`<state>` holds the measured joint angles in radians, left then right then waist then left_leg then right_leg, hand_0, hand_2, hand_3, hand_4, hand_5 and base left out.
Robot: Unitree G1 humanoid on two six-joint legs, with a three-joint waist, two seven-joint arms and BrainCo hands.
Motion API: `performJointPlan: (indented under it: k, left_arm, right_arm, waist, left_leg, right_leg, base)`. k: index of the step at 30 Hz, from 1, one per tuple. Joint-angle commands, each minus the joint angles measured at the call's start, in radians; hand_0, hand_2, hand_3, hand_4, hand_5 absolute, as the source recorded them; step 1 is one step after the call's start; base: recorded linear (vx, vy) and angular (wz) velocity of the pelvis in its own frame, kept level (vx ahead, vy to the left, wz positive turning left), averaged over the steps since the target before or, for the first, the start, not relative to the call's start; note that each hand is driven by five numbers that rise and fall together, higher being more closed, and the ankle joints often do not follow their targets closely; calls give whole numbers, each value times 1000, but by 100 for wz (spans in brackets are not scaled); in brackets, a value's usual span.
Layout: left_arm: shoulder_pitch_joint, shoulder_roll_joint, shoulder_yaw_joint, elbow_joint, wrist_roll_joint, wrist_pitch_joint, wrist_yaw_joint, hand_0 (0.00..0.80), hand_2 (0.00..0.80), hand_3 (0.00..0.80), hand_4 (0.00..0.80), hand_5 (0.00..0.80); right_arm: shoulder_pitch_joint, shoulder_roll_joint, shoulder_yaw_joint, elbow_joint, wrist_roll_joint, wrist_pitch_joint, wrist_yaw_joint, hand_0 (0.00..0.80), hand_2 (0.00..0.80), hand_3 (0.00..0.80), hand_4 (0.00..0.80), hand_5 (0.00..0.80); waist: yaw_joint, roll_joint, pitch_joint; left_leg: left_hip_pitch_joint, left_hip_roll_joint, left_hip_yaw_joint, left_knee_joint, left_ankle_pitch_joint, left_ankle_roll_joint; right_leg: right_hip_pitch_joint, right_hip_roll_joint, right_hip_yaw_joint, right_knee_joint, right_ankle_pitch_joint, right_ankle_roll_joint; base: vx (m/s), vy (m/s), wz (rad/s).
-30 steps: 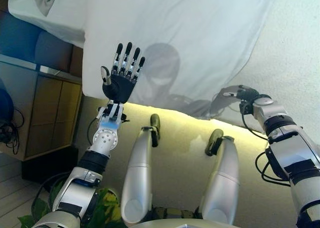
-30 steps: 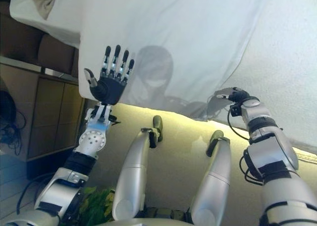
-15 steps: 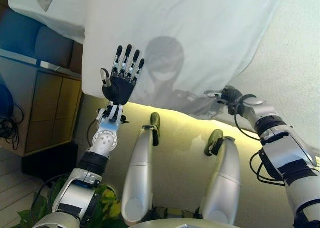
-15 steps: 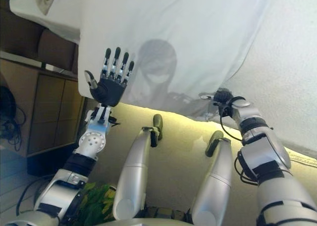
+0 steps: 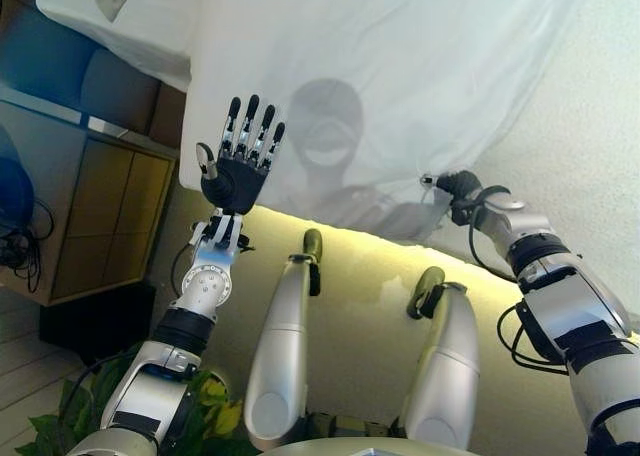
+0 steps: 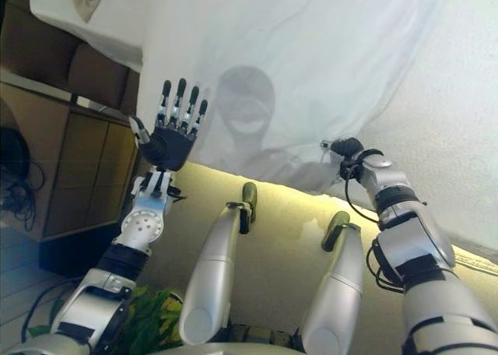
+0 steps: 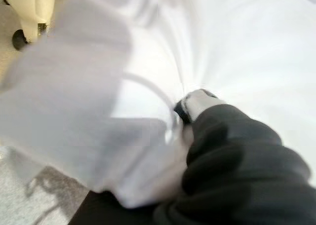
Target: Make the bed neatly
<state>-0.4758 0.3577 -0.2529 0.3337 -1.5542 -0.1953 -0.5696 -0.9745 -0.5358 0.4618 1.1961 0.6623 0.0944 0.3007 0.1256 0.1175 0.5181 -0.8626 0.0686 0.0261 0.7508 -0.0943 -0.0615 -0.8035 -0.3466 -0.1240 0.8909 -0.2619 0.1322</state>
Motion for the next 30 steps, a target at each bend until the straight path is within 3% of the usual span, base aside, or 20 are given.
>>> performJointPlan:
  k: [1, 7, 13, 18, 23, 29, 30]
  left_arm:
    - [-55, 5, 36, -27, -18, -12, -38, 0, 0, 0, 0, 0]
    - [-66, 11, 37, -6, -18, -19, -46, 0, 0, 0, 0, 0]
    - [-76, 24, 35, 6, -16, -19, -44, 0, 0, 0, 0, 0]
    - [-81, 23, 27, -8, -7, -19, -18, 0, 0, 0, 0, 0]
    - [-69, 38, 17, -47, -25, -38, 20, 0, 0, 0, 0, 0]
    - [-62, 30, 19, -73, -30, -29, 20, 0, 0, 0, 0, 0]
    - [-62, 25, 18, -69, -28, -28, 19, 0, 0, 0, 0, 0]
  right_arm:
    - [-30, -25, -27, -29, 8, -11, -8, 800, 800, 800, 800, 800]
    - [5, -30, -32, 10, -38, 25, -17, 800, 800, 800, 800, 800]
    - [73, -59, -21, 93, -178, 182, -35, 800, 800, 800, 800, 800]
    - [126, -86, -58, 178, -246, 264, -123, 800, 800, 800, 800, 800]
    - [165, -121, -111, 208, -230, 259, -218, 800, 800, 800, 800, 800]
    - [159, -125, -137, 167, -147, 198, -232, 800, 800, 800, 800, 800]
    - [156, -121, -138, 162, -134, 187, -232, 449, 449, 449, 449, 449]
  waist:
    - [12, 7, 2]
    - [3, -2, 2]
    - [-6, -14, 2]
    - [-13, -20, 2]
    - [-18, -19, 2]
    - [-19, -19, 2]
    - [-20, -20, 2]
  left_leg:
    - [116, -76, 77, -73, -99, 72]
    - [172, -76, 76, -109, -93, 70]
    - [220, -69, 82, -125, -97, 72]
    - [236, -67, 80, -110, -114, 82]
    - [223, -68, 82, -92, -127, 95]
    - [191, -69, 83, -72, -138, 105]
    - [191, -70, 84, -73, -139, 105]
  right_leg:
    - [21, 70, -72, -65, 86, -58]
    - [78, 75, -71, -113, 101, -54]
    - [130, 73, -71, -148, 109, -53]
    - [148, 71, -66, -144, 106, -54]
    - [136, 73, -60, -133, 110, -53]
    - [101, 76, -50, -110, 109, -52]
    - [100, 77, -49, -109, 108, -51]
  base:
    - [0, 0, 0]
    - [0, 0, 0]
    - [11, 3, 0]
    - [40, 10, 1]
    - [13, 5, 0]
    - [-10, -3, 2]
    - [-13, 3, 3]
